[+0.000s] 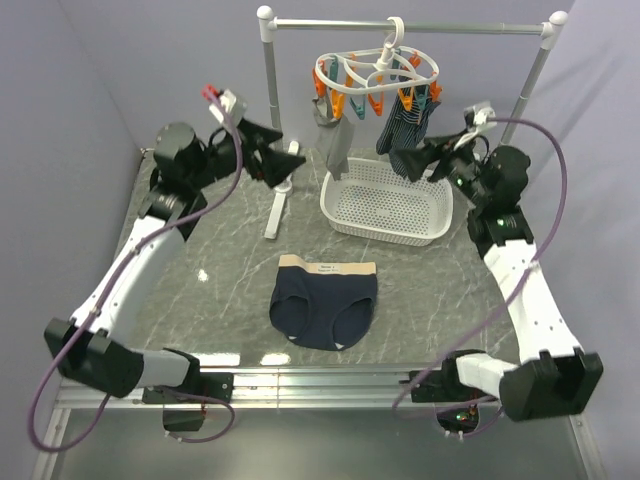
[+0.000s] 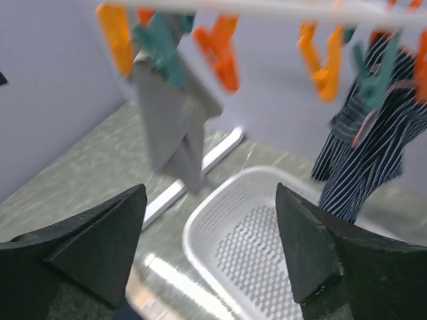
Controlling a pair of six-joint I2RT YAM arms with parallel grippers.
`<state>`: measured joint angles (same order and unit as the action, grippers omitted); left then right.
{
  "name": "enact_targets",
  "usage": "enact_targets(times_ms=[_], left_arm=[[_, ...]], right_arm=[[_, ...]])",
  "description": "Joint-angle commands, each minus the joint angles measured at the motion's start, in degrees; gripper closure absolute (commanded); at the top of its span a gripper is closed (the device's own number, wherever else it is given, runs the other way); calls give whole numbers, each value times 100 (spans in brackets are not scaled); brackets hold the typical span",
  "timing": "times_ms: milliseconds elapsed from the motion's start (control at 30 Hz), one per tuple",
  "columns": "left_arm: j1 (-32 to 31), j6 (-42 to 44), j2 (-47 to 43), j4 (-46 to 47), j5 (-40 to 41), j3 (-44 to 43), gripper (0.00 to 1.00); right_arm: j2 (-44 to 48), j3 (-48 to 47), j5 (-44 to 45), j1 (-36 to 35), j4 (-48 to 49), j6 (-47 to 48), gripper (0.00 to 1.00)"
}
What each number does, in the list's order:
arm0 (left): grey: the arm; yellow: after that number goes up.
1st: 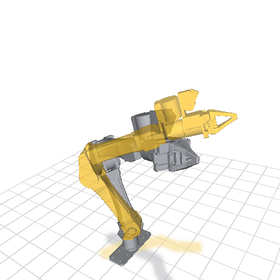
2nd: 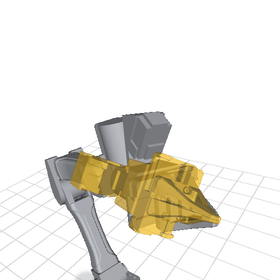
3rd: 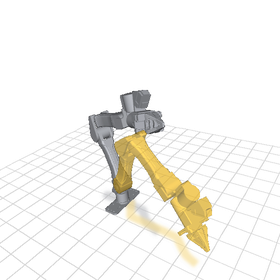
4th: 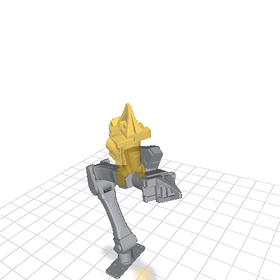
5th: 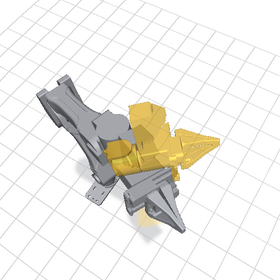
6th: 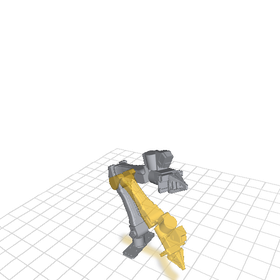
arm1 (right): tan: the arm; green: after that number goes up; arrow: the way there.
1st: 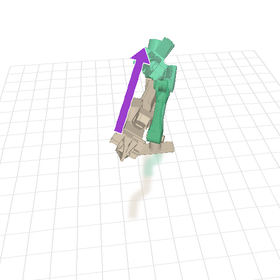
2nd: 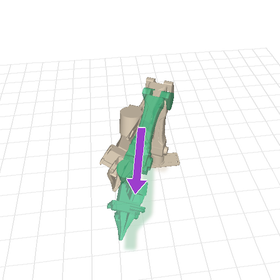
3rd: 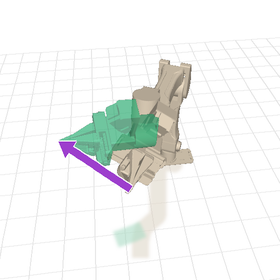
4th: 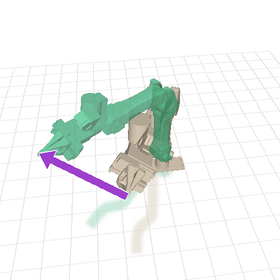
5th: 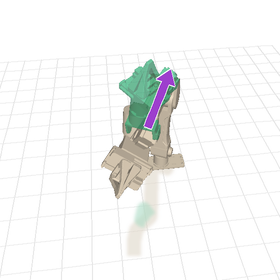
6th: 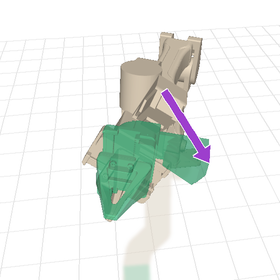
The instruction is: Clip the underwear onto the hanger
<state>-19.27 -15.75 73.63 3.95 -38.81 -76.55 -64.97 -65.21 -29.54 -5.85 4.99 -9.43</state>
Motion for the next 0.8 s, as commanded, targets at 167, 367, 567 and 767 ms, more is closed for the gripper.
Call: enact_targets(times_ms=[167, 367, 567, 767], left_arm=[[-24, -849, 1188, 1063, 374, -1862, 1], [-86, -1747, 1787, 1468, 31, -2329, 1], [-314, -1537, 1787, 1154, 321, -2250, 1], [-525, -1036, 1901, 310, 831, -2793, 1]], right_arm=[[-1288, -818, -1080, 40, 1679, -647, 29], [-2009, -1273, -1124, -250, 2611, -639, 36], [-2563, -1898, -1151, -443, 2691, -288, 37], [-2854, -2136, -1177, -619, 2744, -173, 37]])
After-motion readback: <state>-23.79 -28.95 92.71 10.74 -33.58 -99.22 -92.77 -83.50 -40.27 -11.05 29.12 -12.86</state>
